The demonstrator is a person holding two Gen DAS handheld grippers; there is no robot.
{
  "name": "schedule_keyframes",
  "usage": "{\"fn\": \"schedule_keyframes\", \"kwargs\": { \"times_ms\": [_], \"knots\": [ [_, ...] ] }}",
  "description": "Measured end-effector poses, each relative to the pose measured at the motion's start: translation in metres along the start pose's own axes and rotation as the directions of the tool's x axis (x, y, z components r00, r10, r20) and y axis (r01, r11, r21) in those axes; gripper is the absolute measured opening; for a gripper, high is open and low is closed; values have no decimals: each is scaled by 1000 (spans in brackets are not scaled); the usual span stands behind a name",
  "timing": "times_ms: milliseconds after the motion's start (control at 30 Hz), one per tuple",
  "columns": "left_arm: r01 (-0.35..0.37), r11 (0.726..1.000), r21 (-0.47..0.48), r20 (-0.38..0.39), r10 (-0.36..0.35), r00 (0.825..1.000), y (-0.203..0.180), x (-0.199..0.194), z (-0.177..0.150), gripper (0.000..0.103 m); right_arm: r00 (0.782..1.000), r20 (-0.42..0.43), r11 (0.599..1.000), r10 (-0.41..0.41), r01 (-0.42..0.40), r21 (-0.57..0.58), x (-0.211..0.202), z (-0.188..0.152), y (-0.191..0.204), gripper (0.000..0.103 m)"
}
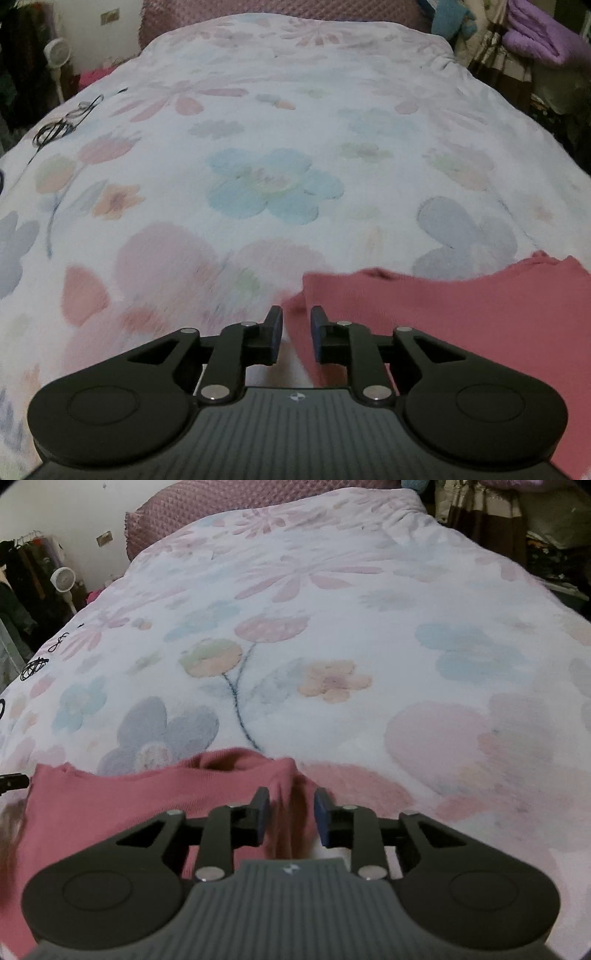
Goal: Fold small clothes
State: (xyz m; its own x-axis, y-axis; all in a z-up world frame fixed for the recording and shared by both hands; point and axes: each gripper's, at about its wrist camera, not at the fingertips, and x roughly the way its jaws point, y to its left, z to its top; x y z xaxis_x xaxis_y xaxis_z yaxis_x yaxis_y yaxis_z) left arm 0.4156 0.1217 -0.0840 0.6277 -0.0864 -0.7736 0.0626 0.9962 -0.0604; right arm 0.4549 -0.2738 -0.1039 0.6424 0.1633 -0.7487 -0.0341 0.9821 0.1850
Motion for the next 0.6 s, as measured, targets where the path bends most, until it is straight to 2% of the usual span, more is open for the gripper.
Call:
{"fn": "schedule_keyframes", "kwargs": {
  "times_ms": [33,67,133,200,300,433,467,500,533,567,600],
  "knots": [
    [11,1000,-9,-3,-11,1000,2,-8,-4,28,1000,-2,1000,3,-3,4,-8,-4,-1,35],
    [22,1000,-19,-3,-22,1000,4,-16,-9,32,1000,-8,1000,5,-5,12,-17,-10,-3,39],
    [44,999,-32,-3,-44,999,6,-33,-20,41,999,-22,999,24,-24,26,-33,-22,-6,39],
    [71,996,-60,-11,-72,997,7,-47,-33,54,998,-46,997,49,-46,56,-49,-41,-10,39],
    [130,980,-148,-16,-133,991,12,-65,-60,60,992,-82,988,93,-82,127,-68,-76,-16,39],
    [174,941,-292,-30,-191,981,19,-77,-101,65,982,-105,959,156,-125,254,-82,-124,-25,42],
    [183,930,-320,-37,-205,978,18,-78,-110,64,979,-106,944,175,-136,301,-84,-135,-28,41],
    [198,918,-342,-44,-226,973,17,-78,-117,55,976,-104,929,193,-148,339,-84,-144,-31,41],
    [218,910,-353,-52,-251,966,16,-78,-124,46,974,-100,915,205,-154,373,-84,-153,-32,33],
    [214,913,-347,-62,-250,966,13,-77,-127,26,973,-95,906,209,-157,392,-84,-159,-33,12],
    [197,921,-338,-74,-234,969,10,-76,-128,14,972,-94,900,217,-162,405,-85,-162,-33,5]
  ]
}}
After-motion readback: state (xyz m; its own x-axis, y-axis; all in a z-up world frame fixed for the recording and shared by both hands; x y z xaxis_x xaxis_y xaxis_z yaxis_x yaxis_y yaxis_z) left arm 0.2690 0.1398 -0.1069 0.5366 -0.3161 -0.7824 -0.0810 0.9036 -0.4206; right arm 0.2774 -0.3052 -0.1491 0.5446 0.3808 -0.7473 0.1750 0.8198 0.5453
